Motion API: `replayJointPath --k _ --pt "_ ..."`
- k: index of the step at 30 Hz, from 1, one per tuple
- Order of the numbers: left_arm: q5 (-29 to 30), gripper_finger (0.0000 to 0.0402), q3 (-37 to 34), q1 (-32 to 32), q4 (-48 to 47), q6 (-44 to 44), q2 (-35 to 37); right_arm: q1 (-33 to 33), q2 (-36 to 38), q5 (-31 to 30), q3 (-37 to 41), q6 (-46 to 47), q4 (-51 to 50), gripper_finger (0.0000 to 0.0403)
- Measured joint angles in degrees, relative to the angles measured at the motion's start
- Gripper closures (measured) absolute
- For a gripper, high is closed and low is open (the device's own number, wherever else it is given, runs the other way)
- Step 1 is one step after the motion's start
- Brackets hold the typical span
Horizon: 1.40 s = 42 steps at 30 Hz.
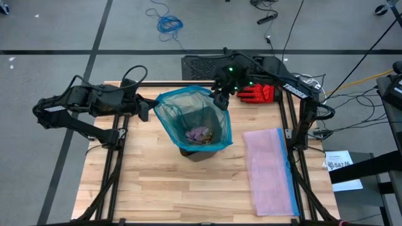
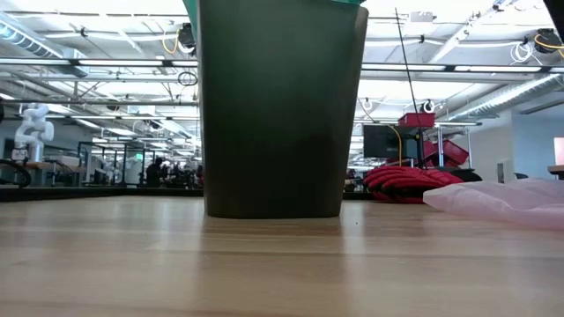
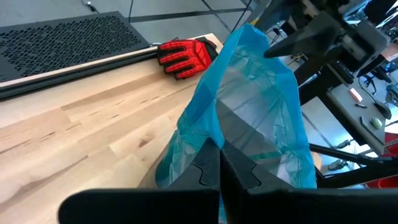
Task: Place trash/remove bag and relplace
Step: Remove the blue trash bag from the black trash bin
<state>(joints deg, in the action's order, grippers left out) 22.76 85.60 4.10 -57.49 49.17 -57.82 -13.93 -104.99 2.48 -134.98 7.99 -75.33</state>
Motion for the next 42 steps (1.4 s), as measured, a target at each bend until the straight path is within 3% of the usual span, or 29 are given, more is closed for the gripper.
replayJointPath --k 6,12,21,28,38,42 --pt "0.02 0.0402 0.0 0.0 -0.04 -0.2 0.0 0.0 0.44 -4.76 0.0 -0.32 1.33 0.0389" --pt "0.04 0.0402 0.0 -0.01 -0.08 -0.39 0.0 0.0 1.86 -5.62 0.0 0.46 5.32 0.0401" --pt "0.07 0.0402 0.0 0.0 -0.08 -0.39 0.0 0.0 2.9 -5.66 0.0 1.62 9.16 0.0403" --pt "0.09 0.0402 0.0 -0.02 -0.07 -0.37 -0.01 0.34 3.43 -3.78 -0.02 1.86 6.09 0.0397" --pt "0.09 0.0402 0.0 -0.01 -0.08 -0.24 -0.02 1.79 3.39 -4.11 -0.02 4.87 0.5 0.0288" --pt "0.09 0.0402 0.0 -0.01 -0.07 -0.48 -0.02 1.65 2.62 -4.34 -0.07 5.07 -0.39 0.0276"
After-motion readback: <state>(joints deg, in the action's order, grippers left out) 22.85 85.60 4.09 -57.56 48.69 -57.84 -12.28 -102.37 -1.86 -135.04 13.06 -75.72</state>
